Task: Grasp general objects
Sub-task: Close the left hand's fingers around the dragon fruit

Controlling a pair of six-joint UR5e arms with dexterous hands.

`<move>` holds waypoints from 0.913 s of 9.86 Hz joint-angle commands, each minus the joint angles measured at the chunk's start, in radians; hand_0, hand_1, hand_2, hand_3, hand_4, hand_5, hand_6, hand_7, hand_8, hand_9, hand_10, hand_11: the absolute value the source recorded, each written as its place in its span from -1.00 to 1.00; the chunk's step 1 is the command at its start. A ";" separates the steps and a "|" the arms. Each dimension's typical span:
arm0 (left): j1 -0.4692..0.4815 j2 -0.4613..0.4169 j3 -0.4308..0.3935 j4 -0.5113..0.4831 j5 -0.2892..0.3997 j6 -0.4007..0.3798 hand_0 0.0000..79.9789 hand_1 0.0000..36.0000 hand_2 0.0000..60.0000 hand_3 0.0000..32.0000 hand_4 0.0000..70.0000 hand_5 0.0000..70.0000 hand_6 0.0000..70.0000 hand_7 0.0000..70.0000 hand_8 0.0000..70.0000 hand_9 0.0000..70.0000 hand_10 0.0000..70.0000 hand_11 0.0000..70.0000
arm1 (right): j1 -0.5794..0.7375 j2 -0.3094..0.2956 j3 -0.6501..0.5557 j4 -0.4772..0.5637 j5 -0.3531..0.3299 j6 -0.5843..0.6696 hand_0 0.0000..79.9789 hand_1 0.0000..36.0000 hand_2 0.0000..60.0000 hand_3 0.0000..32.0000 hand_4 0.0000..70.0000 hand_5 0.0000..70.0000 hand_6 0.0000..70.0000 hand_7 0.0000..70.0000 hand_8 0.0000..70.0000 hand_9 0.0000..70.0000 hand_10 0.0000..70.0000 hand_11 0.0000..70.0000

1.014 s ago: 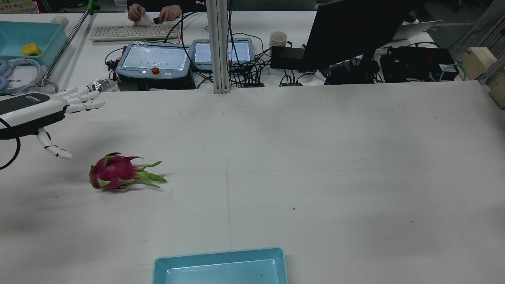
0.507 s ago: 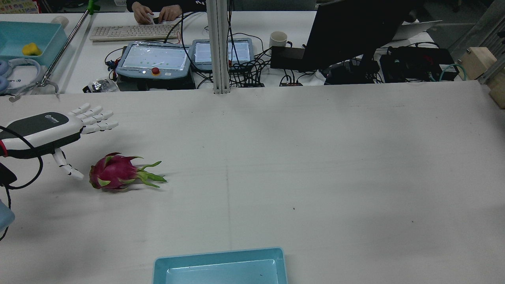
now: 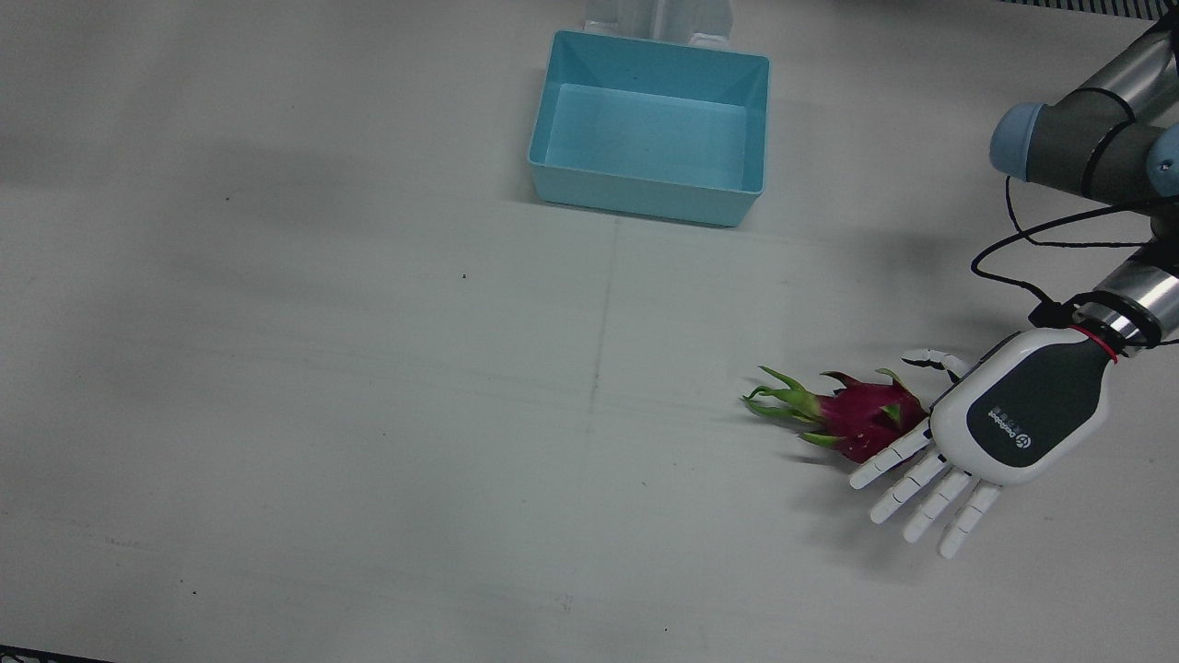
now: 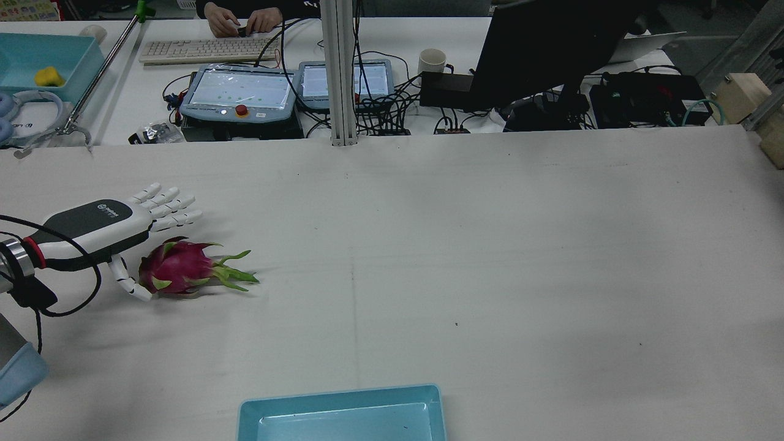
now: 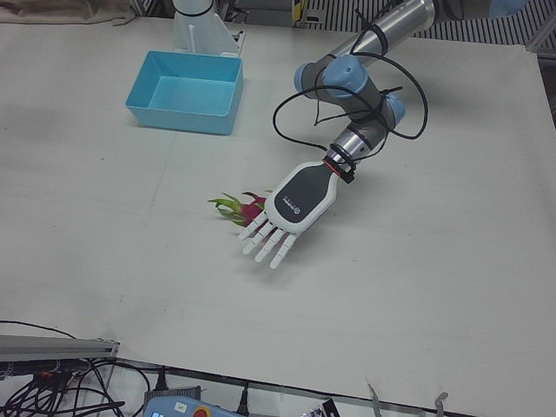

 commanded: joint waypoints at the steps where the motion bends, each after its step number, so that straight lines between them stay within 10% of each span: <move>1: 0.004 0.000 0.068 -0.065 -0.005 0.007 0.28 0.33 -0.34 -0.48 -1.00 -1.00 -1.00 -0.88 -1.00 -1.00 -1.00 -1.00 | 0.000 0.000 -0.002 0.000 0.000 0.000 -1.00 -1.00 -1.00 -1.00 -1.00 -1.00 -1.00 -1.00 -1.00 -1.00 -1.00 -1.00; 9: 0.007 0.000 0.090 -0.088 -0.007 0.008 0.29 0.31 -0.31 -1.00 -0.92 -0.75 -1.00 -0.89 -1.00 -1.00 -1.00 -1.00 | 0.000 0.000 -0.002 0.000 0.000 0.002 -1.00 -1.00 -1.00 -1.00 -1.00 -1.00 -1.00 -1.00 -1.00 -1.00 -1.00 -1.00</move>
